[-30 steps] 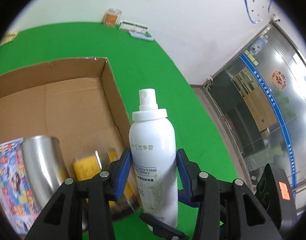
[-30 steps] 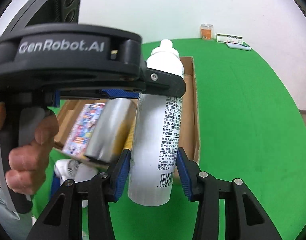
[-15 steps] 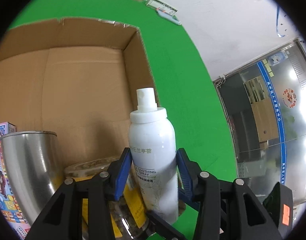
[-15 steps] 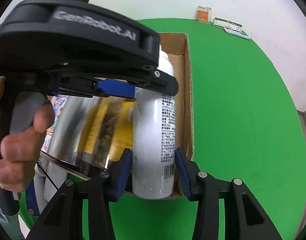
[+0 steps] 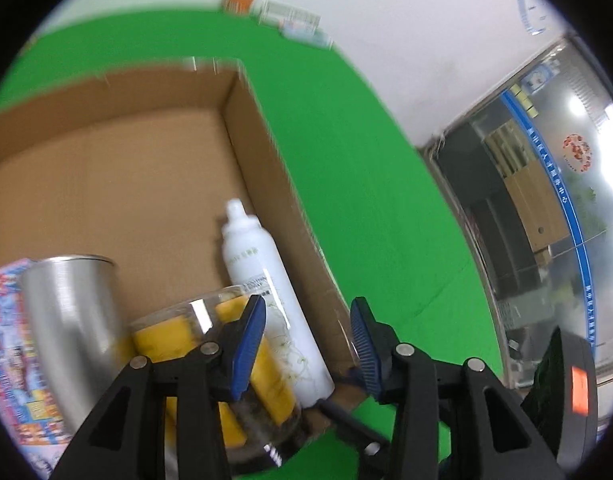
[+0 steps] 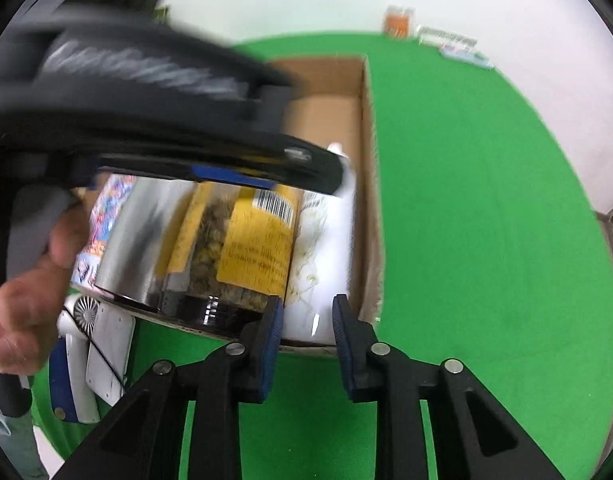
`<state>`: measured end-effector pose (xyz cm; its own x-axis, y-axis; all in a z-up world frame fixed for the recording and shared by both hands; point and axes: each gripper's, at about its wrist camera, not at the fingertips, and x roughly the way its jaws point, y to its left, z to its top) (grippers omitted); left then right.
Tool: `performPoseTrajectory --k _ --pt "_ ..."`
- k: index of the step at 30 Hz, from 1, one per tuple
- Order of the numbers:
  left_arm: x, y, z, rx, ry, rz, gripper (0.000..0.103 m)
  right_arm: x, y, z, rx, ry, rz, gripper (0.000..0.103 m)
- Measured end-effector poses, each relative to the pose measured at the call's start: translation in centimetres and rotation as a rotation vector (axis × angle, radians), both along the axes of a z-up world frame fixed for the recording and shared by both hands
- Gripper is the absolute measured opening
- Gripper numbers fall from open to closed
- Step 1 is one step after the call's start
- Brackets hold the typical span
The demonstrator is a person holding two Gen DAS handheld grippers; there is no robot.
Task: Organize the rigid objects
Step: 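Carry the white spray bottle upright into the box beside the jar, then open both grippers and withdraw them from the box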
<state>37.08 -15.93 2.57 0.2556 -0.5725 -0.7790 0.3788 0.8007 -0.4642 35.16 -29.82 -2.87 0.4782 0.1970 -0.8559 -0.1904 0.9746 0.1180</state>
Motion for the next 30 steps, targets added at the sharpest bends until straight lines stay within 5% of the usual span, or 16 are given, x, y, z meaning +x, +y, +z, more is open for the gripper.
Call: performPoseTrajectory --k 1,3,5,7,11,17,24,26,27,29,30 --pt "-1.2 1.0 1.4 0.001 -0.066 0.017 0.042 -0.7 -0.1 0.5 0.001 -0.036 -0.014 0.044" --pt "-3.7 2.7 3.9 0.033 -0.215 0.063 0.045 -2.4 -0.6 1.3 0.015 -0.143 -0.043 0.09" --pt "-7.1 4.8 6.3 0.085 -0.367 0.108 0.053 -4.5 -0.3 1.9 0.015 -0.22 -0.044 0.096" --pt "-10.9 7.0 8.4 0.153 -0.505 0.176 0.081 -7.6 0.7 2.5 -0.006 -0.282 -0.025 0.096" --pt "-18.4 11.8 12.6 0.172 -0.676 0.276 0.082 -12.0 3.1 4.1 -0.004 -0.365 0.002 0.097" --pt "-22.8 15.5 11.6 0.338 -0.674 0.397 0.082 -17.9 5.2 6.9 0.028 -0.432 0.042 0.102" --pt "-27.3 18.2 4.7 0.252 -0.547 0.478 0.082 -23.8 8.5 6.5 0.029 -0.44 0.08 0.102" --pt "-28.1 18.2 3.1 0.233 -0.526 0.47 0.054 -25.1 8.9 5.8 0.038 -0.422 0.071 0.101" --pt "-28.3 17.8 2.5 0.245 -0.509 0.457 0.008 -25.9 9.2 5.4 0.032 -0.422 0.061 0.091" --pt "-29.1 17.1 1.7 0.27 -0.514 0.428 0.003 -26.9 9.4 4.7 0.022 -0.427 0.056 0.062" --pt "-29.5 17.0 1.6 0.259 -0.527 0.425 0.003 -27.5 9.7 4.3 0.022 -0.416 0.058 0.059"
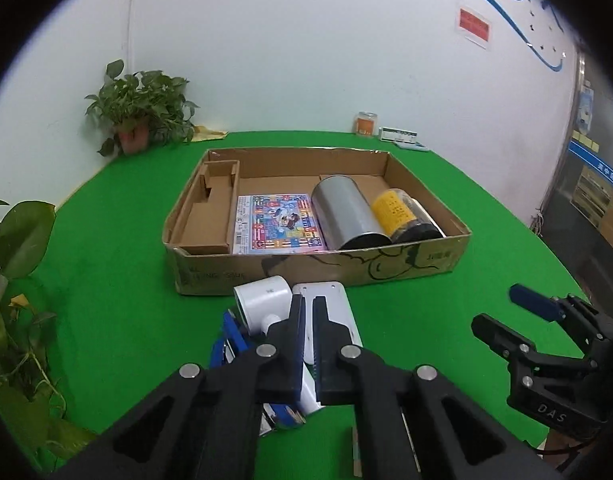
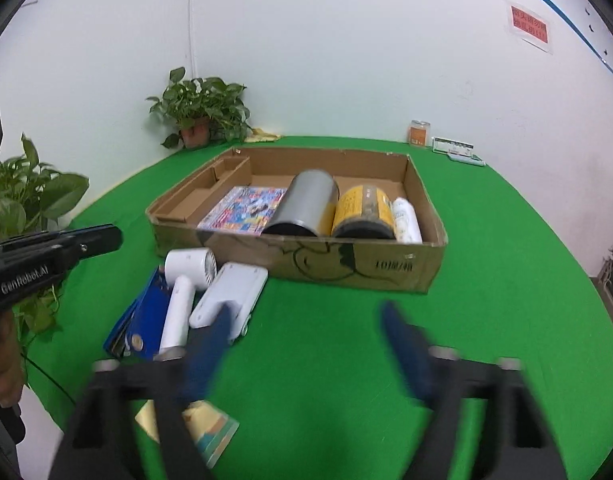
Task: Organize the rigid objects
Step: 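Open both grippers and withdraw them from the box, then reach both grippers to the pastel Rubik's cube and grasp it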
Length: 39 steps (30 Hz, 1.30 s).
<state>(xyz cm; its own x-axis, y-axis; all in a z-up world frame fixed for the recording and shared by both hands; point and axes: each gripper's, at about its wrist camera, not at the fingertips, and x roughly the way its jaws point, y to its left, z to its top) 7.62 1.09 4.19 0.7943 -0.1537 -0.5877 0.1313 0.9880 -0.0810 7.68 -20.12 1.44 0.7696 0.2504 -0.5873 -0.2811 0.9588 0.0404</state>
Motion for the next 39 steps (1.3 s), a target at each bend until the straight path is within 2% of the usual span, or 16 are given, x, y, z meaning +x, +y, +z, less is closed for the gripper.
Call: performPoseTrajectory --k 1,2,3,4,5,7,12,16,20,22,25,30,32,36,38,39 --pt "-0.3 0.1 -0.2 -0.015 -0.015 -0.005 0.004 -0.4 0.0 -0.2 0.005 0.004 0.002 0.06" --pt "-0.6 0.2 -0.2 -0.032 -0.031 -0.001 0.01 -0.8 0.1 -0.5 0.013 0.004 0.003 0.07" --pt "-0.7 0.3 -0.3 -0.029 -0.034 0.02 0.044 -1.1 0.2 -0.7 0.016 0.003 0.005 0.094" --pt "-0.7 0.5 -0.6 -0.018 -0.028 0.054 0.082 -1.3 0.1 -0.7 0.017 -0.003 0.005 0.103" --pt "-0.7 0.9 -0.9 -0.014 -0.029 0.105 0.092 -1.9 0.1 -0.8 0.02 -0.027 -0.003 0.102" --pt "-0.8 1.7 -1.3 -0.042 -0.027 0.132 0.093 -2.5 -0.1 -0.7 0.024 -0.038 0.007 0.102" --pt "-0.5 2.6 -2.9 -0.087 0.059 0.125 0.093 -3.1 -0.4 -1.5 0.033 -0.01 0.031 0.102" --pt "-0.4 2.4 -4.4 -0.123 0.136 0.065 0.093 -3.3 -0.5 -2.6 0.048 0.029 0.053 0.102" --pt "-0.2 2.2 -5.8 -0.193 0.226 0.004 0.093 -3.2 -0.4 -3.5 0.049 0.059 0.083 0.102" --pt "-0.2 2.1 -6.4 -0.219 0.255 -0.006 0.093 -3.1 -0.2 -4.0 0.067 0.112 0.149 0.1" --pt "0.2 1.7 -7.4 -0.235 0.299 -0.045 0.093 -3.9 0.0 -4.4 0.102 0.134 0.239 0.1" --pt "0.8 1.0 -9.1 -0.278 0.391 -0.099 0.092 -5.7 1.4 -6.5 0.089 0.197 0.345 0.1" --pt "0.9 0.8 -10.2 -0.356 0.449 -0.137 0.087 -6.2 2.1 -7.5 0.108 0.229 0.37 0.094" --pt "0.5 -0.5 -10.7 -0.385 0.491 -0.206 0.086 -6.3 3.4 -9.1 0.114 0.272 0.396 0.082" --pt "0.6 -1.4 -11.2 -0.417 0.526 -0.267 0.074 -6.1 3.7 -9.5 0.12 0.288 0.401 0.076" --pt "0.6 -1.9 -11.4 -0.423 0.546 -0.288 0.073 -6.0 3.8 -9.6 0.114 0.289 0.398 0.074"
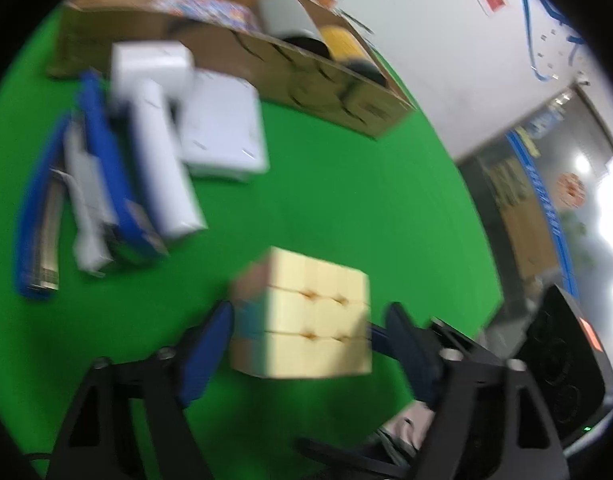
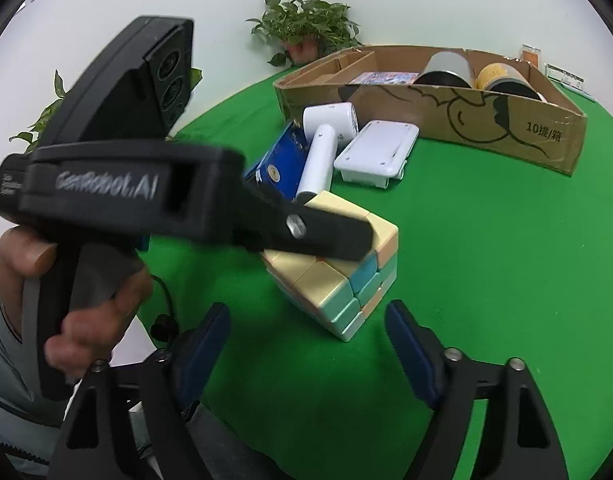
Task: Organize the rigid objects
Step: 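Reach both grippers to the pastel Rubik's cube and grasp it, then carry the Rubik's cube into the box and lower it onto the board-game box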
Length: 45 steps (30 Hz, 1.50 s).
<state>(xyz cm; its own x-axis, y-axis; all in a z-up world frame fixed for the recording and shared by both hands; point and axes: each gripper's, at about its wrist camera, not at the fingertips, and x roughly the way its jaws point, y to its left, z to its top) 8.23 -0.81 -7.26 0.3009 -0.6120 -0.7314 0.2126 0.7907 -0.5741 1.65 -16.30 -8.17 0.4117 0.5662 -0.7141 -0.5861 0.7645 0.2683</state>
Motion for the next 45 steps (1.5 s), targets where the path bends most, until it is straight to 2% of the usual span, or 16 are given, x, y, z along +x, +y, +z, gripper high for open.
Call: performPoseTrajectory --k 7,11,14,16,18,21,28,30,32,34,35,45 --pt "-0.1 -1.8 0.1 -0.097 0.013 -0.104 0.073 0.8 -1.8 0.1 -0.024 0.003 -0.057 0.073" --pt "0.8 -1.2 -0.4 -0.109 0.044 -0.072 0.073 1.6 -2.5 -0.1 -0.039 0.002 -0.092 0.073" --pt "1.8 -0.5 -1.5 -0.128 0.124 -0.027 0.073 1.9 -2.3 -0.4 -0.042 0.011 -0.094 0.073" --pt "2.2 -0.6 -1.9 -0.12 0.144 -0.027 0.074 2.1 -2.0 -0.6 -0.048 0.024 -0.098 0.072" --pt "2.4 -0.8 -2.3 -0.153 0.162 -0.027 0.073 2.4 -1.5 -0.9 -0.061 0.042 -0.099 0.07" --pt "2.3 -1.2 -2.2 -0.159 0.163 -0.046 0.072 2.6 -0.8 -1.2 -0.101 0.041 -0.101 0.069" --pt "2.2 -1.1 -1.9 -0.153 0.152 -0.057 0.07 3.0 0.0 -1.7 -0.158 0.023 -0.118 0.069" --pt "1.6 -1.1 -1.8 -0.144 0.144 -0.06 0.068 3.1 0.3 -1.6 -0.179 0.004 -0.134 0.066" --pt "1.5 -1.1 -1.4 -0.133 0.124 -0.071 0.065 3.3 0.1 -1.6 -0.165 0.018 -0.15 0.066" --pt "1.5 -1.2 -0.8 -0.125 0.096 -0.075 0.052 3.4 0.0 -1.6 -0.17 0.011 -0.165 0.066" --pt "1.4 -1.1 -0.3 -0.117 0.079 -0.076 0.051 3.3 0.0 -1.5 -0.183 -0.002 -0.173 0.065" --pt "1.3 0.3 1.7 -0.127 -0.003 -0.053 0.051 2.8 0.7 0.5 -0.154 -0.079 -0.185 0.065"
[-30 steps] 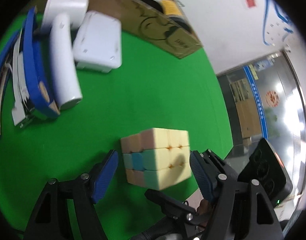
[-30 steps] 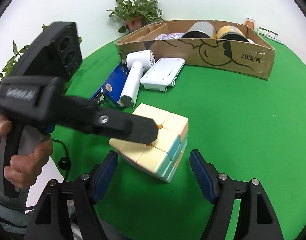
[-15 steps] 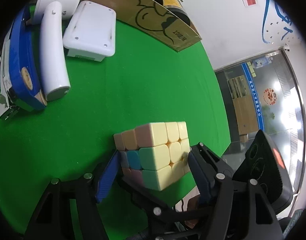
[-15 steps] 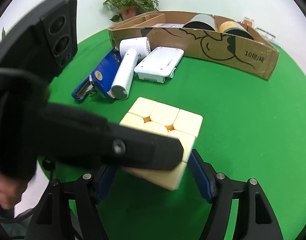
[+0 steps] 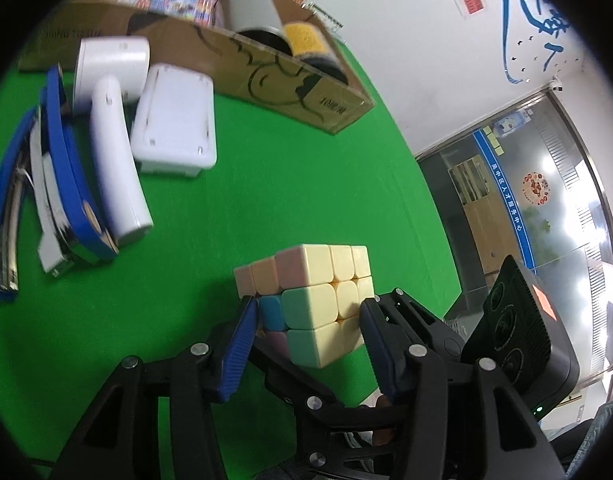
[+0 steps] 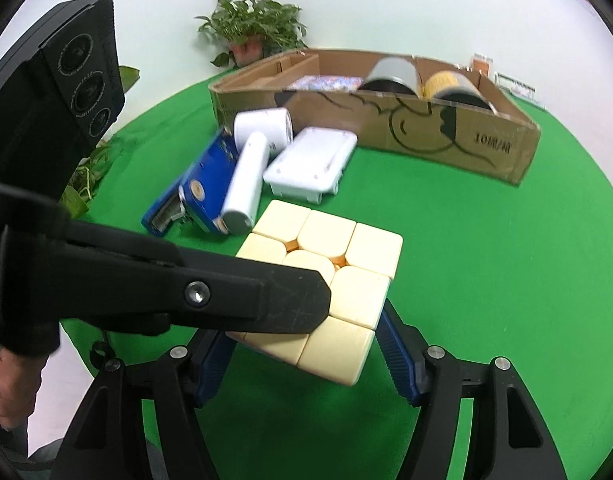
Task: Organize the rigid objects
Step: 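Carry the Rubik's cube into the box and lower it onto the board-game box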
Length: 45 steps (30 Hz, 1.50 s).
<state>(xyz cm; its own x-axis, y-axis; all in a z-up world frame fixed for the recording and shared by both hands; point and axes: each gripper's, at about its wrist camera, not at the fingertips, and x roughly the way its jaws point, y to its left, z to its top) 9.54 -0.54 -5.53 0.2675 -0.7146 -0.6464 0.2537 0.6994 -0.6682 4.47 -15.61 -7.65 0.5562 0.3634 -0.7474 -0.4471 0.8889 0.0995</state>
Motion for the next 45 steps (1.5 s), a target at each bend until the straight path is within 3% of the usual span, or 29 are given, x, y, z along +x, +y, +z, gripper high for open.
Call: performPoseTrajectory --k 7,15,22,27,36,45 --pt "1.1 1.1 3.0 0.004 -0.071 0.031 0.051 1.0 1.2 3.0 0.004 -0.06 0.018 0.065" --pt "4.7 4.7 6.8 0.007 -0.143 0.095 0.051 5.5 5.1 7.4 0.002 -0.112 0.07 0.065" --pt "9.5 6.8 9.5 0.002 -0.179 0.115 0.051 11.2 8.6 10.8 -0.022 -0.135 0.091 0.065" --pt "14.8 8.5 10.0 -0.003 -0.157 0.11 0.051 17.0 11.1 11.9 -0.046 -0.111 0.097 0.065" --pt "22.0 11.1 6.8 0.009 -0.06 0.116 0.051 25.9 14.5 9.0 -0.041 -0.002 0.116 0.065" --pt "23.9 12.0 2.6 0.049 0.034 0.128 0.051 29.2 16.1 4.1 -0.027 0.152 0.129 0.065"
